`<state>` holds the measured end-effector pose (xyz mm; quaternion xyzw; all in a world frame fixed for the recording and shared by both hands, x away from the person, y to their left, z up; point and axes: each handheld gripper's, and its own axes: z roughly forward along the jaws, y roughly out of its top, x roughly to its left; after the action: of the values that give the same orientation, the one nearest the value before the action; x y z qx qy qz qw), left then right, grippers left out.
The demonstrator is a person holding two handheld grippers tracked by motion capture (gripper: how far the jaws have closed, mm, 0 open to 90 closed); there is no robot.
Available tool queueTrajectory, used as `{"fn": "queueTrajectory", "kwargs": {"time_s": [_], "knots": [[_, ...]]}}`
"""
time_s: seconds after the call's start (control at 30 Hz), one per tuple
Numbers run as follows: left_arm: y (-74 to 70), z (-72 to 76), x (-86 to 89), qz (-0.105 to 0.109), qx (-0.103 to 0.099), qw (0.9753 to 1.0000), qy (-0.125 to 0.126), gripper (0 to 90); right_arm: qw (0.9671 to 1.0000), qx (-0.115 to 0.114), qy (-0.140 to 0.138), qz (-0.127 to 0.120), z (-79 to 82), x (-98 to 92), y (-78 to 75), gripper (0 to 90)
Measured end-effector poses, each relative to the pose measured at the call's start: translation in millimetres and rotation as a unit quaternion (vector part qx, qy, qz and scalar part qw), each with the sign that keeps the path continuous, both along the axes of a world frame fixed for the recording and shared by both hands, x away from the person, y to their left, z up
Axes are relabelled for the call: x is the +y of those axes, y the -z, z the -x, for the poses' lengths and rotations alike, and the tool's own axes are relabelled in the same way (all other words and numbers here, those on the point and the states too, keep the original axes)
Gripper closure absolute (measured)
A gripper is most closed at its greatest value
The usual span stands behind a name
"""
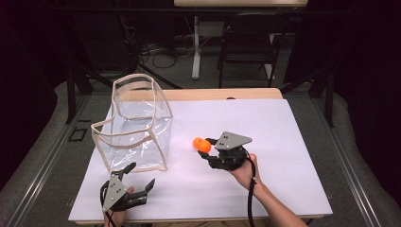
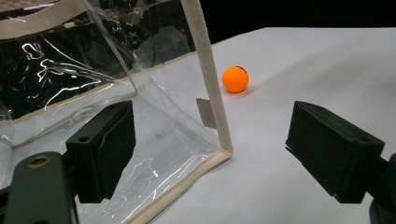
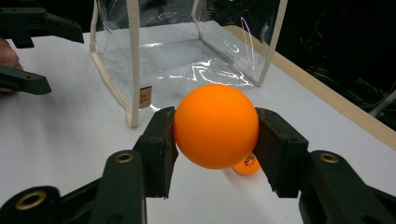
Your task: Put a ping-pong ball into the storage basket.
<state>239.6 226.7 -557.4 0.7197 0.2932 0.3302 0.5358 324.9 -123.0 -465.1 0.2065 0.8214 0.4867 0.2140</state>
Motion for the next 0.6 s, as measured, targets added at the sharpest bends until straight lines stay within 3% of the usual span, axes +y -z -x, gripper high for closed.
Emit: {"fn": "queueTrajectory", "kwargs": {"time_s": [0.6], "knots": [[-0.2,0.2,0.3,-0.001,-0.001,1.0000,-0.001,15.5,0.9999,-0.005,-0.001,-0.010,1.1,1.6,-5.3,50.5]]}}
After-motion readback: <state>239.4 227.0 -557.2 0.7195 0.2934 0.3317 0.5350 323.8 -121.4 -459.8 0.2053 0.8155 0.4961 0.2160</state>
